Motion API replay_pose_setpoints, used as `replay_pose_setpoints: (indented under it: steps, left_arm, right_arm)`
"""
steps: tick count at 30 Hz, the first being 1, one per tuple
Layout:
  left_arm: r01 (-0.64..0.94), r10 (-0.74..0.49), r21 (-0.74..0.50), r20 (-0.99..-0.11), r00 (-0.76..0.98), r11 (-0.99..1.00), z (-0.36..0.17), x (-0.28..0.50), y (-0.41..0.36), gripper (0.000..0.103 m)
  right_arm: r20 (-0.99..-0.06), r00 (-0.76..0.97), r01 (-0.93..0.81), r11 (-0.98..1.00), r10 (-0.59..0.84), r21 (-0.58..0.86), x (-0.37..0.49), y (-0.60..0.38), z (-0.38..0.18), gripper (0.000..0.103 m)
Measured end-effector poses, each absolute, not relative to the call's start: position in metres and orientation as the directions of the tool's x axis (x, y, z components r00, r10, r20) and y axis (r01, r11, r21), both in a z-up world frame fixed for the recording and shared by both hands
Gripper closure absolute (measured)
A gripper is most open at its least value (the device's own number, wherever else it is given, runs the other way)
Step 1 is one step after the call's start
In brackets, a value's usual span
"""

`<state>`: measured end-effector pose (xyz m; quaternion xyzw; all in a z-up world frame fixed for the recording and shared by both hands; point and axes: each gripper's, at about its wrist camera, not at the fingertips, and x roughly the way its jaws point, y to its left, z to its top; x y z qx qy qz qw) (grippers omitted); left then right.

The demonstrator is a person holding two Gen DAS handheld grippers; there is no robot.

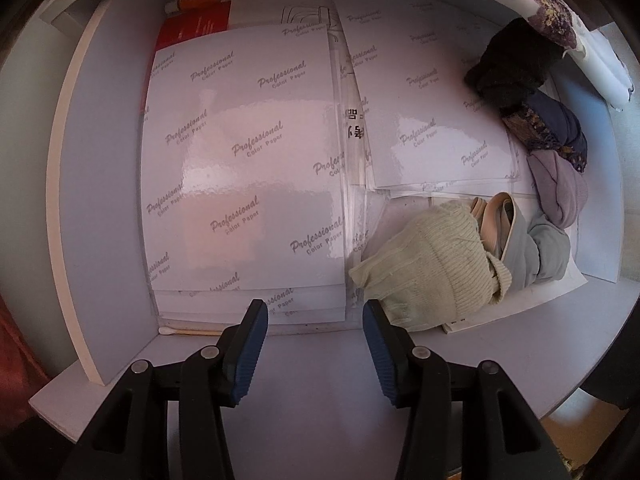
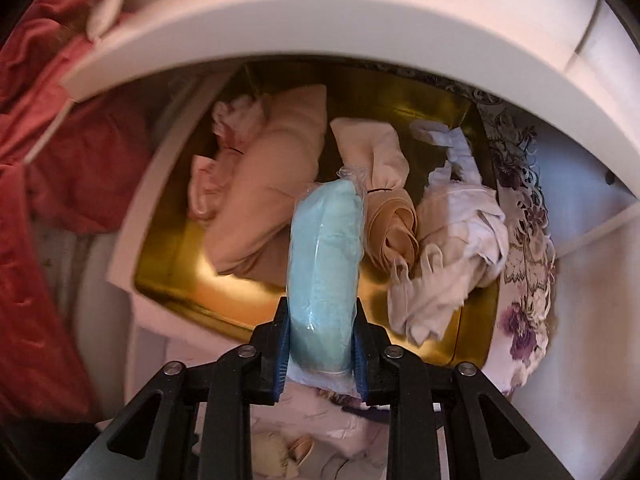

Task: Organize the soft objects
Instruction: 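Carry the blue packet into the gold tray and open the right gripper, then move the right gripper back into the drawer toward the grey-green socks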

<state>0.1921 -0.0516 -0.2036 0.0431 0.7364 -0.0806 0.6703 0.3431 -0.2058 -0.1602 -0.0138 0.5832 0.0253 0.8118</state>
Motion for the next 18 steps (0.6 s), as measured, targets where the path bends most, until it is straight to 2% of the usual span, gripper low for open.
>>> replay_pose_setpoints:
  steps: [12, 16, 18]
  left_arm:
    - [0.169, -0.047, -0.064, -0.994, -0.099, 0.984, -0.210, 0.193, -0.052, 0.053]
    - [0.170, -0.047, -0.063, -0.994, -0.099, 0.983, -0.213, 0.194, -0.053, 0.052]
    - [0.168, -0.046, -0.062, -0.994, -0.098, 0.984, -0.213, 0.194, -0.054, 0.052]
  right_arm:
    - [-0.964, 0.265, -0.017, 1.000, 0.024, 0.020, 0.348, -0.222, -0.193, 0.073]
    - [-0.960, 0.280, -0.022, 1.000, 0.026, 0.021, 0.338, -0.227, -0.188, 0.057]
    - [-0.957, 0.288, -0.016, 1.000, 0.030, 0.027, 0.334, -0.230, -0.184, 0.055]
